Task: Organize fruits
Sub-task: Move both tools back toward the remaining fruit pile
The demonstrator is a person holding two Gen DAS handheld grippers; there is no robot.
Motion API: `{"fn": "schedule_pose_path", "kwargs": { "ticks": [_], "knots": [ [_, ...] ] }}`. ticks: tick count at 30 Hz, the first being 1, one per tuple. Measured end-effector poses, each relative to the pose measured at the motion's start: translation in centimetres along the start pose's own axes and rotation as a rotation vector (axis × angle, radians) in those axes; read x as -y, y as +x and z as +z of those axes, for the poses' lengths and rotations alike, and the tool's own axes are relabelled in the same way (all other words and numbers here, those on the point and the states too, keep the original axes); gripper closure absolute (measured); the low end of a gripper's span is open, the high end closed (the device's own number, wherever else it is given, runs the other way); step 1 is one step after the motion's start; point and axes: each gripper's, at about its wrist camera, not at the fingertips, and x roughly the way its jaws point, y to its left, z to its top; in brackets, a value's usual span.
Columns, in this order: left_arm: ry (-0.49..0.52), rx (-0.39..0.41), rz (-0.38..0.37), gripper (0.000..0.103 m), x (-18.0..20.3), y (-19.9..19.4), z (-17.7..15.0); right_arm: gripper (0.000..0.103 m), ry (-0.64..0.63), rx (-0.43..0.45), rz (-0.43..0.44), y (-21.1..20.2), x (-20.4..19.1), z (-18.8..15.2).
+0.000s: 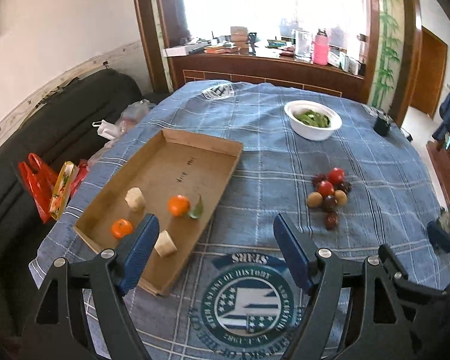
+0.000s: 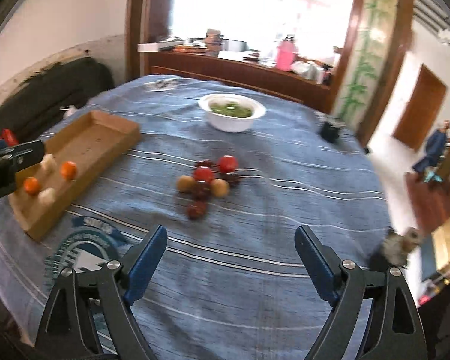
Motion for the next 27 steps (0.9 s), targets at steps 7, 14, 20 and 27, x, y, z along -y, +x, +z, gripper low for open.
{"fn": "schedule_pose_path", "kwargs": {
  "ticks": [7, 14, 20, 27],
  "knots": [
    [0.025, -0.051, 0.02, 0.024, 0.8, 0.4, -2.4, 0.013, -0.002, -0.028, -0.025, 0.1, 0.3, -2.3],
    [0.041, -0.094, 0.039, 0.024, 1.2, 1.5, -3.8, 0.013, 0.002, -0.053, -0.016, 0.7, 0.3, -3.4],
    [0.049, -0.108, 0.038, 0.024, 1.5, 2.0, -4.0, 0.013, 0.016, -0.058, -0.022, 1.1, 0.9, -3.3],
    [0.061, -0.117, 0.035, 0.024, 2.2, 2.5, -3.9, 0.013, 0.022, -0.062, -0.027, 1.4, 1.3, -3.2]
  ]
}}
